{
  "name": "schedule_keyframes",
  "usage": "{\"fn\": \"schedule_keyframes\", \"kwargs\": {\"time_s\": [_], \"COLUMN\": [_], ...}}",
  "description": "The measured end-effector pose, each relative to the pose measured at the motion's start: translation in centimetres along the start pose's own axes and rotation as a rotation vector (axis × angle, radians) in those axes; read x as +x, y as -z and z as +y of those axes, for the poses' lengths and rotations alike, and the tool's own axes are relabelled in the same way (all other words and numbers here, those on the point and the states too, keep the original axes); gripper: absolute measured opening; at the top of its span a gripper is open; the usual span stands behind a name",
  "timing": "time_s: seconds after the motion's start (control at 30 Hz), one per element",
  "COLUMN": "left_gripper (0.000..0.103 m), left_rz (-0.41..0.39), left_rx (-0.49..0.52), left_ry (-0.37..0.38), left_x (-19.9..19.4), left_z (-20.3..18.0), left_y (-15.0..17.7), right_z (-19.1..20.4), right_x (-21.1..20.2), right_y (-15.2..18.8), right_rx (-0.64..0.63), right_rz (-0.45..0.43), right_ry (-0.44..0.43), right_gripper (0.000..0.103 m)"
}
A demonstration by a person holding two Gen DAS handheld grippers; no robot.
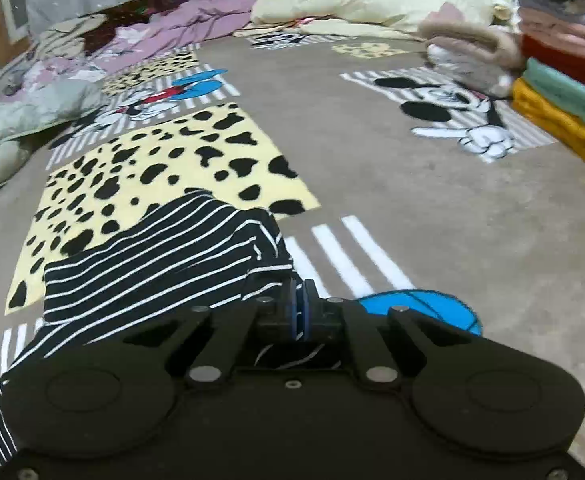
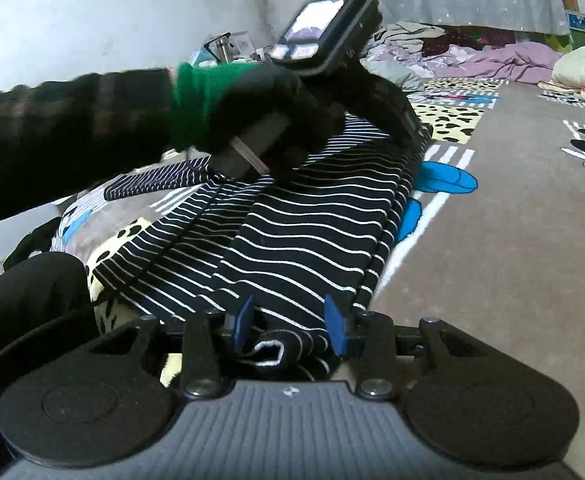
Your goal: Fold clothes
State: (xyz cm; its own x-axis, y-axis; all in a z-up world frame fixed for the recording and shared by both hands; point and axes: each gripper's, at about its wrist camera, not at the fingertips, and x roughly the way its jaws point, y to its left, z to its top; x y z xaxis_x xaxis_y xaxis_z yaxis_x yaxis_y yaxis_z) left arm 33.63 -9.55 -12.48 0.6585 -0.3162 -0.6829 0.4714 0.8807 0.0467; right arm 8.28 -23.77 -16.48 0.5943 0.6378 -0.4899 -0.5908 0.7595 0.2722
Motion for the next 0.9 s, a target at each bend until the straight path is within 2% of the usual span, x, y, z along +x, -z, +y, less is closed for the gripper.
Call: {"fn": "schedule_keyframes", "kwargs": {"time_s": [0.1,0.23,0.33,0.43,0.6,0.67,0.7,0.73,0.9], "left_gripper": [0.005,0.006,0.007,0.007,0.009,0.019,0.031,0.036,0.039], "left_rz": [-0.053,0.054,-0.008,-0.076,-0.149,-0.176,-0.187,-0.196,-0.217], "left_rx": [-0.089,-0.02,-0.08,-0.154,-0.39,-0.493,-0.551,-0.604,-0.859], "left_ry": [0.041,-0.029,-0.043,-0.098,-0.146,-0.165,-0.184,-0.205,-0.292], "left_x": [-1.9,1.2,-1.0,-5.0,-13.0,-15.9,-17.5,-18.9,-23.6], "left_z": [1.8,1.6,2.0,2.9,7.2,9.1,10.1,11.0,15.3], "left_y": [-0.6,-0.3,-0.9,0.4,7.0,10.0,11.7,13.3,20.1], "right_z": [-0.1,-0.6,-0.5,-0.4,0.3,0.3,0.3,0.3,0.2], "right_x": [-0.2,-0.2,-0.2,-0.5,-1.6,-2.5,-2.9,-3.3,-4.9], "right_y": [0.2,0.3,0.4,0.4,0.4,0.3,0.2,0.1,-0.2], "right_rx": [0.012,0.047,0.044,0.037,0.007,0.021,0.028,0.037,0.072], "right_rz": [-0.005,-0.023,-0.026,-0.028,-0.048,-0.072,-0.085,-0.096,-0.126], "right_ry": [-0.011,-0.033,-0.032,-0.024,-0.002,0.004,0.008,0.015,0.078], "right_gripper": [0.04,0.04,0.04,0.04,0.04,0.04,0.04,0.04,0.041]}}
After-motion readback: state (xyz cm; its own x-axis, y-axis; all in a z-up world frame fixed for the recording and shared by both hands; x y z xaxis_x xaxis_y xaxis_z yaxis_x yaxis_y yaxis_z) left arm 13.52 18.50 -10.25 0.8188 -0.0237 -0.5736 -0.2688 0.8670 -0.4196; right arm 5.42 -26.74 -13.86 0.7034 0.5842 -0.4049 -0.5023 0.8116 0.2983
